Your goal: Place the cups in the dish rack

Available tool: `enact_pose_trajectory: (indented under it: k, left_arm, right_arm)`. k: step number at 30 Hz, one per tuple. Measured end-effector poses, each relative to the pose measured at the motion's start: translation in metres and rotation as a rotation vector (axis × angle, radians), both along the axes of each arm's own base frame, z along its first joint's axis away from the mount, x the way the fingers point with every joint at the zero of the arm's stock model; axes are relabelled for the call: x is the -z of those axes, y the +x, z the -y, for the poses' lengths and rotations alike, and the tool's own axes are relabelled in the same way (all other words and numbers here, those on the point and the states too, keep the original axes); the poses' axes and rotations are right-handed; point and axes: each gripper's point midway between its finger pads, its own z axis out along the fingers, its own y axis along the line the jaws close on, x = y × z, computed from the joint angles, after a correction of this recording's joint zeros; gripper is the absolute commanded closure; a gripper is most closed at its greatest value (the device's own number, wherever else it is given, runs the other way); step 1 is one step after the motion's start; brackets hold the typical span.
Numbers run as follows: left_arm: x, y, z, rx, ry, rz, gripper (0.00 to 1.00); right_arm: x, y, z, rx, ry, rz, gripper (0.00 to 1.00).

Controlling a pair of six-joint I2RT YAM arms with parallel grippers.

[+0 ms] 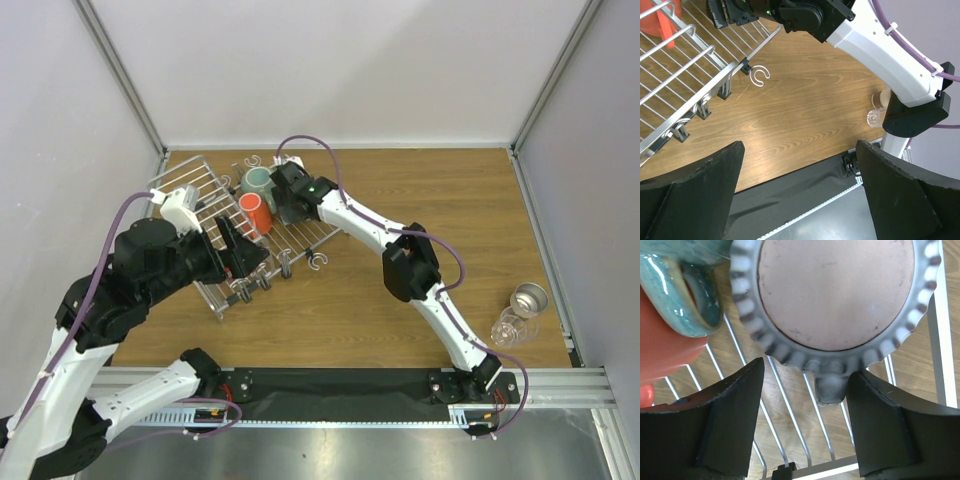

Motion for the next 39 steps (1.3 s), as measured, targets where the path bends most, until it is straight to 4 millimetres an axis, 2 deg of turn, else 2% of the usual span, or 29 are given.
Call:
enact_pose_trajectory:
  k: [4,6,9,12,14,18,20,22,25,26,27,29,31,34,39]
  left_arm:
    - [0.001,0.001,0.004,0.013,-0.001,-0.008,0.0]
    - [0.001,0.001,0.006,0.018,-0.001,-0.012,0.0]
    - [0.001,0.002,0.009,0.03,-0.007,-0.019,0.0]
    - [-0.002,0.003,0.014,0.043,-0.026,-0.009,0.0]
    - [-0.004,0.004,0.017,0.051,-0.038,-0.003,0.0]
    - [-0.002,0.005,0.027,0.083,-0.06,-0.013,0.0]
    - [0.0,0.007,0.035,0.106,-0.07,-0.021,0.0]
    - [0.004,0.01,0.045,0.131,-0.075,-0.038,0.0]
    - [0.008,0.012,0.059,0.171,-0.077,-0.054,0.0]
    - [0.01,0.013,0.065,0.186,-0.077,-0.063,0.0]
    - [0.012,0.014,0.071,0.2,-0.076,-0.071,0.0]
    - [0.017,0.016,0.08,0.224,-0.07,-0.095,0.01]
    - [0.022,0.017,0.086,0.243,-0.059,-0.121,0.0]
    - [0.023,0.02,0.094,0.263,-0.052,-0.148,0.0]
    - [0.027,0.021,0.111,0.316,-0.058,-0.196,0.0]
  right_arm:
    - [-0.006,-0.001,-0.001,0.003,0.011,0.002,0.3]
    - [-0.017,-0.003,0.0,0.011,0.029,0.006,0.31]
    - [-0.045,-0.012,0.008,0.028,0.055,0.01,0.32]
    - [-0.084,-0.026,0.025,0.05,0.085,0.027,0.33]
    - [-0.108,-0.039,0.042,0.073,0.092,0.043,0.34]
    - [-0.156,-0.072,0.095,0.153,0.132,0.064,0.46]
    - [-0.166,-0.091,0.138,0.236,0.151,0.046,0.48]
    - [-0.166,-0.106,0.193,0.355,0.16,0.029,0.52]
    - [-0.151,-0.129,0.27,0.568,0.154,-0.006,0.53]
    - [-0.145,-0.142,0.289,0.62,0.149,-0.021,0.53]
    - [-0.138,-0.152,0.321,0.721,0.143,-0.033,0.53]
    - [-0.129,-0.176,0.362,0.872,0.14,-0.054,0.52]
    - [-0.119,-0.201,0.394,1.017,0.132,-0.07,0.52]
    - [-0.104,-0.232,0.425,1.194,0.096,-0.095,0.5]
    - [-0.075,-0.264,0.465,1.461,0.045,-0.127,0.53]
